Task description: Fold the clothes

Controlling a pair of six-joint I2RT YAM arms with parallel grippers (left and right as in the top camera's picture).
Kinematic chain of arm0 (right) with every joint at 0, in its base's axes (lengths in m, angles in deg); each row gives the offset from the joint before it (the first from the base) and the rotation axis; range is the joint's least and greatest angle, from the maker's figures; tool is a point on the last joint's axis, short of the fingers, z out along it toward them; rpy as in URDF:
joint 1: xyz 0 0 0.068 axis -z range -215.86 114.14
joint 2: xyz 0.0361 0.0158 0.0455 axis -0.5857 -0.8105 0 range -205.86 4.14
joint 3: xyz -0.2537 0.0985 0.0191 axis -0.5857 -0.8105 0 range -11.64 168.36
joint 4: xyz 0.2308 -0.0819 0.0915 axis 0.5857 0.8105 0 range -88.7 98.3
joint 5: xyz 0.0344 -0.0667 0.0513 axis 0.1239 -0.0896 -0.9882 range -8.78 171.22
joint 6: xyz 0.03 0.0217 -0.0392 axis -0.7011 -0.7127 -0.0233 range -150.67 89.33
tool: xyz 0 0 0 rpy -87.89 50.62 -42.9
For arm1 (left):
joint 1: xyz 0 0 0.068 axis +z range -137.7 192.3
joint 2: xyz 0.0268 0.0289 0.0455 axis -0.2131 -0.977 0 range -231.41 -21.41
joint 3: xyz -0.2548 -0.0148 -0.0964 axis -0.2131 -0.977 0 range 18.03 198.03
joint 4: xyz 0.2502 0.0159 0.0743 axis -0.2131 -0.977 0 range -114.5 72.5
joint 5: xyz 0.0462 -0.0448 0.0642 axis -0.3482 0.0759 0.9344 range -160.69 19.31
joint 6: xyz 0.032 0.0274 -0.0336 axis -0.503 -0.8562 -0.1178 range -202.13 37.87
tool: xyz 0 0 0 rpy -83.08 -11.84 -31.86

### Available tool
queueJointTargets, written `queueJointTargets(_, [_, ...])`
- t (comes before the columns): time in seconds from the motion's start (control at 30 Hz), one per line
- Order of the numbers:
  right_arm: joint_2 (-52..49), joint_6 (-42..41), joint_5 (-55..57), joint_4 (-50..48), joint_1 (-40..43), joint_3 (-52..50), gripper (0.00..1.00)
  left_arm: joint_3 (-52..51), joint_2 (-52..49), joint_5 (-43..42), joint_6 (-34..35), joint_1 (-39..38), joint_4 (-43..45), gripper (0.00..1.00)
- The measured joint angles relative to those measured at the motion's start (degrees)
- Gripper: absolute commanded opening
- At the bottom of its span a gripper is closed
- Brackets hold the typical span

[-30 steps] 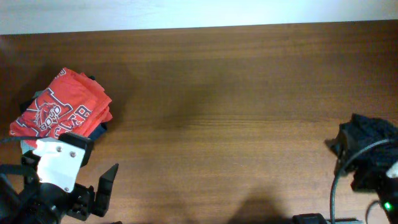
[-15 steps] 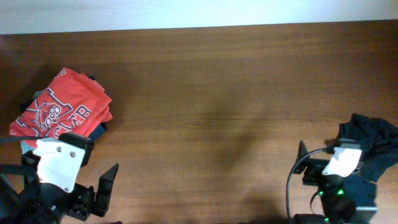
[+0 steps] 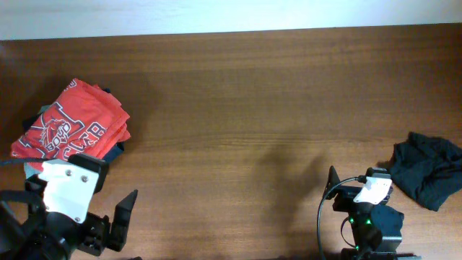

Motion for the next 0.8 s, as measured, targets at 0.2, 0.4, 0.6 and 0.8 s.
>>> queueJointTargets(0.2, [0.02,0.00,-0.26,0.04,0.00,-0.11,0.99,0.00,0.00,0.00,0.00,0.00,0.02,0.99])
queueJointTargets(0.4, [0.02,0.00,-0.46,0.04,0.00,-0.11,0.99,0.00,0.00,0.00,0.00,0.00,0.02,1.00])
queueJointTargets(0.6, [0.02,-0.04,-0.63,0.04,0.00,-0.11,0.99,0.00,0.00,0.00,0.00,0.00,0.02,0.99])
queueJointTargets(0.8, [0.02,-0.15,-0.66,0.04,0.00,-0.11,0.99,0.00,0.00,0.00,0.00,0.00,0.02,0.99])
